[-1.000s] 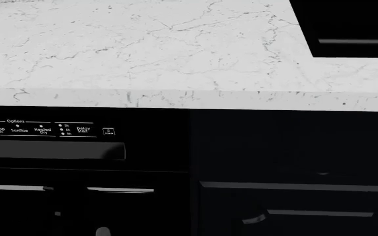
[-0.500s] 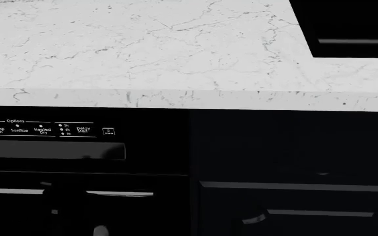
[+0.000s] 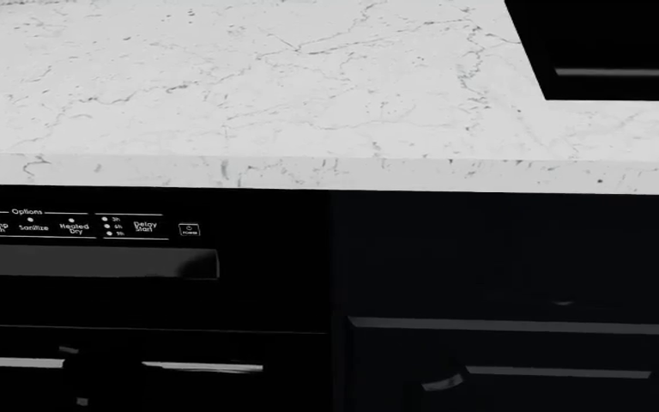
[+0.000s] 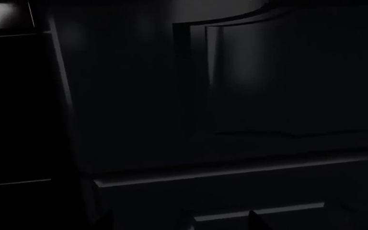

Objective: Open the dishwasher door

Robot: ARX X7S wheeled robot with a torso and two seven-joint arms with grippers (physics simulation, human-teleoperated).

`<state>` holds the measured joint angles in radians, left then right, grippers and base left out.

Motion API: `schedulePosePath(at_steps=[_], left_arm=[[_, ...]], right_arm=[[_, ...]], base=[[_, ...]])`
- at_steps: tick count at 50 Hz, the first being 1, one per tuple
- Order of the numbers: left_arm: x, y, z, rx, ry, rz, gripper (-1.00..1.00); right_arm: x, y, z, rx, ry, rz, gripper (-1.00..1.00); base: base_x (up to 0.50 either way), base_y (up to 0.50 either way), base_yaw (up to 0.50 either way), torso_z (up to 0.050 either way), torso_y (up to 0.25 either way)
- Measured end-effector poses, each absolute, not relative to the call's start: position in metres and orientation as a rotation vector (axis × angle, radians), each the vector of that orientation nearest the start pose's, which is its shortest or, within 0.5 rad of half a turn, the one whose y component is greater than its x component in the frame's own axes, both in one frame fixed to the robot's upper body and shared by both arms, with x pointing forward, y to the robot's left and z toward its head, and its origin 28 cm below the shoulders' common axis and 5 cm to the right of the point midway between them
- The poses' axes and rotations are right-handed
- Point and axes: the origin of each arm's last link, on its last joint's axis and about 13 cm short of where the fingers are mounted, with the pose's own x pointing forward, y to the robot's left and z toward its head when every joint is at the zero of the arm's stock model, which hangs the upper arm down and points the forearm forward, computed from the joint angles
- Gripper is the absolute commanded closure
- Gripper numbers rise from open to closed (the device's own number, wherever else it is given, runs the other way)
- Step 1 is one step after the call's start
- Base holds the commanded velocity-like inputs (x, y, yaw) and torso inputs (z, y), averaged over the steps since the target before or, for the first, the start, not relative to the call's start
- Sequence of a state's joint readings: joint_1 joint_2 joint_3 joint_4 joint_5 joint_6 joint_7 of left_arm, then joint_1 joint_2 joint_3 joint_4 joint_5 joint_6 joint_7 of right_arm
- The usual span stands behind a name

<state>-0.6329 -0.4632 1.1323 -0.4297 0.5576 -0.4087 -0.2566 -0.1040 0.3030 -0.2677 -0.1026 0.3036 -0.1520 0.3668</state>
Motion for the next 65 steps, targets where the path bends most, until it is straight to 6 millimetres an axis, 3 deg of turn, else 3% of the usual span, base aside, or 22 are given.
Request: schedulePosePath(at_steps=[65], left_arm=[[0.196, 0.248, 0.014, 1.508, 0.028, -0.31, 1.0]], right_arm=[[0.18, -0.108, 0.017, 0.072, -0.057, -0.079, -1.0]], base=[[0.0, 0.0, 0.0, 0.0, 0.0]])
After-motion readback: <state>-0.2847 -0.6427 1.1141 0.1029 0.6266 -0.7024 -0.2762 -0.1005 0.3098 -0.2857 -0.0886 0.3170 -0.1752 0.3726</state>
